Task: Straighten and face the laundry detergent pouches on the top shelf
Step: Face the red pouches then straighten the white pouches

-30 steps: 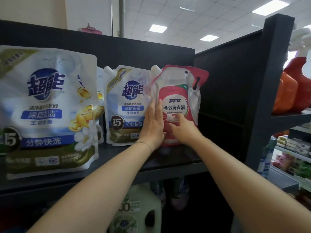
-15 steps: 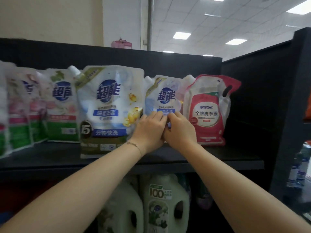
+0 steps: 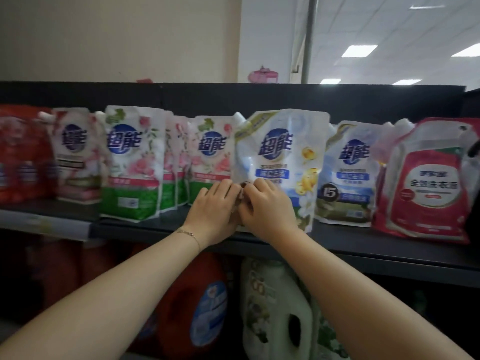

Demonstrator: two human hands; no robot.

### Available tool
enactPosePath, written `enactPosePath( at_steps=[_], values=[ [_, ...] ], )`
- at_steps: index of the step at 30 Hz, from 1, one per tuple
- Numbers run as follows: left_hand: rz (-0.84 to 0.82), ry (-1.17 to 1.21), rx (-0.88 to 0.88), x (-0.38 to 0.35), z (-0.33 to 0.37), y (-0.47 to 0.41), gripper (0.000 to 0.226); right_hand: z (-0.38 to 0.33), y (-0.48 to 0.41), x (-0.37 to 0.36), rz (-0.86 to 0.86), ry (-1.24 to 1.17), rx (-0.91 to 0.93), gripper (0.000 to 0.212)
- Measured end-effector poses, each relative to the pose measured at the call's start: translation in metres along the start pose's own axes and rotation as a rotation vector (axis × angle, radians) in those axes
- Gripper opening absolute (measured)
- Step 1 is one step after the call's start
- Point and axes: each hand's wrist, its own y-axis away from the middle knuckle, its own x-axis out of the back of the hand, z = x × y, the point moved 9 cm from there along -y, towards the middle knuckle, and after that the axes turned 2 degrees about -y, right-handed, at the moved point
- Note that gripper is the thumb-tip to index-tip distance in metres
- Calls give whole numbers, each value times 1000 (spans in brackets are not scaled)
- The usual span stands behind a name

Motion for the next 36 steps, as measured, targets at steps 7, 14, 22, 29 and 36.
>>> enactPosePath(
  at_steps=[7, 14, 22, 29, 36],
  values=[
    [-87, -96, 63, 0, -79, 52, 46, -65, -11, -54, -142, -109, -5, 12],
    [-49, -40, 310, 10, -167, 90, 36, -107, -25, -113, -376, -234, -192, 24],
    [-56, 359, 797, 0, -283, 98, 83, -122, -48, -181, -500, -661, -673, 54],
    [-33, 1036, 977, -37, -322, 99, 108, -122, -61, -207, -269, -939, -859, 57],
    [-272, 1189, 802, -52, -292, 82, 71, -84, -37, -174, -30, -868, -962, 51]
  ],
)
